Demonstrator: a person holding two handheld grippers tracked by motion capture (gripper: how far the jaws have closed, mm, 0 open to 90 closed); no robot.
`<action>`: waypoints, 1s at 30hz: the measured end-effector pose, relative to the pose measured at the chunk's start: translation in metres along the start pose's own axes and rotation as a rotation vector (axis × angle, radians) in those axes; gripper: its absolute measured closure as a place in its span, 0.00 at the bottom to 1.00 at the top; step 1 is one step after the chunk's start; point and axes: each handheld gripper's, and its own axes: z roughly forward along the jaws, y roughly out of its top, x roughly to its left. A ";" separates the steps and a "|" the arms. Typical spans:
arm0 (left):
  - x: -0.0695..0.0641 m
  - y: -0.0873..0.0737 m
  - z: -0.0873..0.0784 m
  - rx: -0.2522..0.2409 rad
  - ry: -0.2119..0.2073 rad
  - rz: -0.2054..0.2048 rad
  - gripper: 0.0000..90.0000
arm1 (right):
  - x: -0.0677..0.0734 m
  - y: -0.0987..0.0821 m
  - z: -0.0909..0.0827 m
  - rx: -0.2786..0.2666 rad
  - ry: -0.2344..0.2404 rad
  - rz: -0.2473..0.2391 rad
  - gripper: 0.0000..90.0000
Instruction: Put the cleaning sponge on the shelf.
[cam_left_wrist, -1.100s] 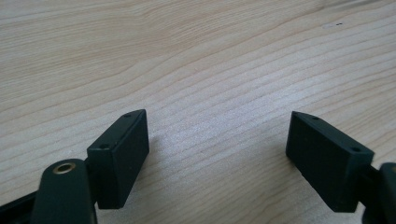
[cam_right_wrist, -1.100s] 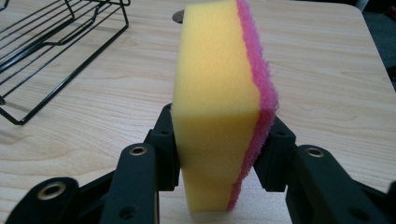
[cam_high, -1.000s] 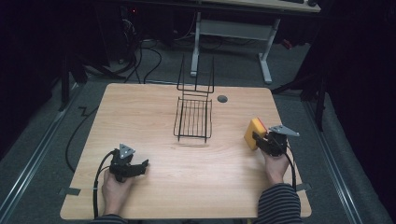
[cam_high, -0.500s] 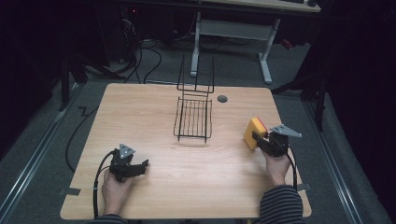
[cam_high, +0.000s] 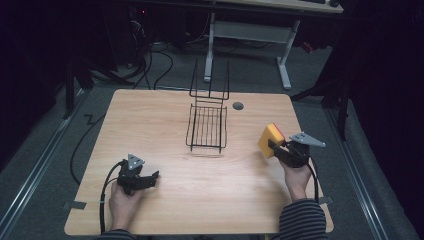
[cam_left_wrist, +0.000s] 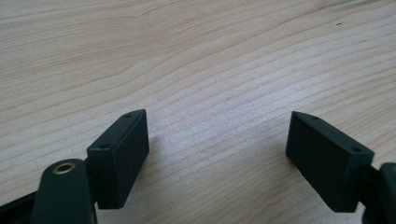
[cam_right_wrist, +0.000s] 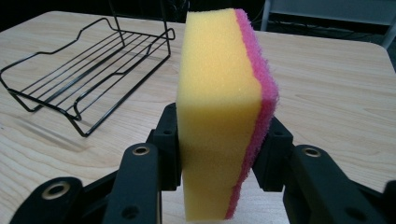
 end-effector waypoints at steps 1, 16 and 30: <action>0.000 0.000 0.000 0.000 0.000 0.000 0.24 | 0.000 0.000 0.000 0.000 0.003 -0.001 0.67; 0.000 0.000 0.000 0.000 0.000 0.000 0.24 | 0.012 0.014 -0.011 -0.043 0.063 -0.027 0.67; 0.000 0.000 0.000 0.000 0.000 0.000 0.24 | 0.027 0.026 -0.010 -0.052 0.113 -0.050 0.67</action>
